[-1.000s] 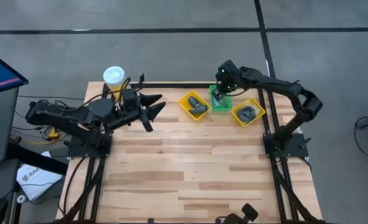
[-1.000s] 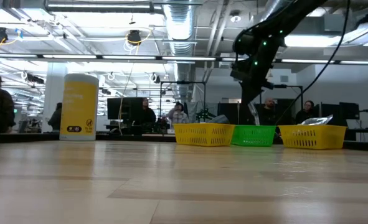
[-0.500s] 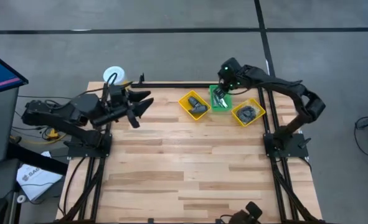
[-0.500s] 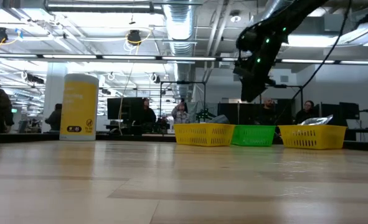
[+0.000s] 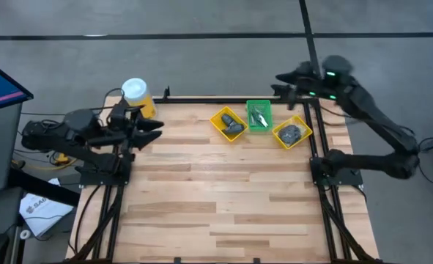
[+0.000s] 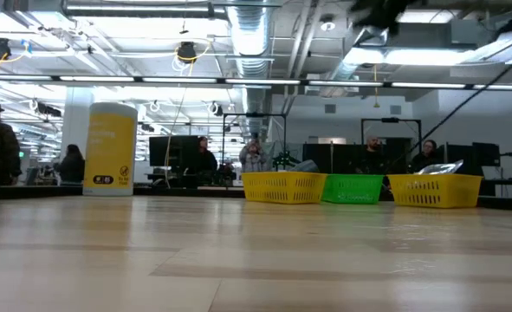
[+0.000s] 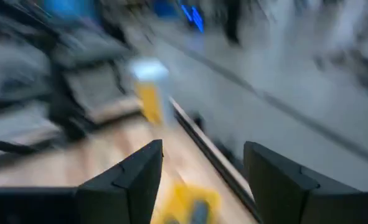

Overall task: Pick & Place Travel size toiletries
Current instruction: Return to Home Position

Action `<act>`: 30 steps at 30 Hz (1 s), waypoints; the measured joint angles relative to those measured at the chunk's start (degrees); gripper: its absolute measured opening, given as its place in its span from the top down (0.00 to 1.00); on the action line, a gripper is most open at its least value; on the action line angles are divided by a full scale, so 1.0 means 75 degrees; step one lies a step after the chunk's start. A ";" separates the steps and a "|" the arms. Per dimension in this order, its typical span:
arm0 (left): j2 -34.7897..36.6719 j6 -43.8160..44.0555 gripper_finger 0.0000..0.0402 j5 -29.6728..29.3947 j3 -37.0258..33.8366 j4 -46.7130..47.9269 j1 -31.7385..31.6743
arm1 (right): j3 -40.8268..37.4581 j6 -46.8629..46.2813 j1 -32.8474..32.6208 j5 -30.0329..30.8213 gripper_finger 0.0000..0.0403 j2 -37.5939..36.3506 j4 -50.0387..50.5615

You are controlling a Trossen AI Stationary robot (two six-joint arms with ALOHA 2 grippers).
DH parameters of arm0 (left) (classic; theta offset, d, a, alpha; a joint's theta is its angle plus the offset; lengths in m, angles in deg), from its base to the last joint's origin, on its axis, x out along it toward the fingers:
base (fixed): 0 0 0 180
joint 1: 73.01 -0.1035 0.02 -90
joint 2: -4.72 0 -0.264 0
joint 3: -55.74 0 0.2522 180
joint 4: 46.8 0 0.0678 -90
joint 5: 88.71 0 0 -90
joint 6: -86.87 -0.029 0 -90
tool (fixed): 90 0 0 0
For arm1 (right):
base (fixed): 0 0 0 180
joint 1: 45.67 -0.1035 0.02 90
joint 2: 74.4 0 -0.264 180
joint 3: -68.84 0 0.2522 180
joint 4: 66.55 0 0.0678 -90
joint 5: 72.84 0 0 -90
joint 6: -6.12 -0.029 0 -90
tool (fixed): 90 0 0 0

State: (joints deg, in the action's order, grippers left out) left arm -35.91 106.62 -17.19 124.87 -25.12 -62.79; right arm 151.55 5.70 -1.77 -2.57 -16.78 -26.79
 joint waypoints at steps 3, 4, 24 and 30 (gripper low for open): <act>0.0700 0.0098 0.63 0.0039 -0.0548 -0.0049 -0.0003 | 0.0000 -0.0162 -0.0001 -0.0579 0.51 -0.0816 -0.0400; 0.0939 0.0165 0.65 0.0038 -0.0739 -0.0048 -0.0003 | 0.0000 -0.0173 -0.0001 -0.0650 0.53 -0.1050 -0.0461; 0.4416 0.0241 0.99 0.0004 -0.3610 -0.0354 -0.0002 | -0.0851 -0.0015 -0.0103 -0.1194 0.99 -0.3743 0.0220; 0.5146 0.0288 1.00 0.0009 -0.4261 -0.0385 -0.0001 | -0.2750 -0.0804 -0.0103 -0.1287 1.00 -0.4665 -0.1197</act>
State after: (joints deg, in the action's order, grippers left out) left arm 2.69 108.78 -17.13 92.91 -28.01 -62.80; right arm 130.92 -0.33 -2.54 -12.23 -51.77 -35.77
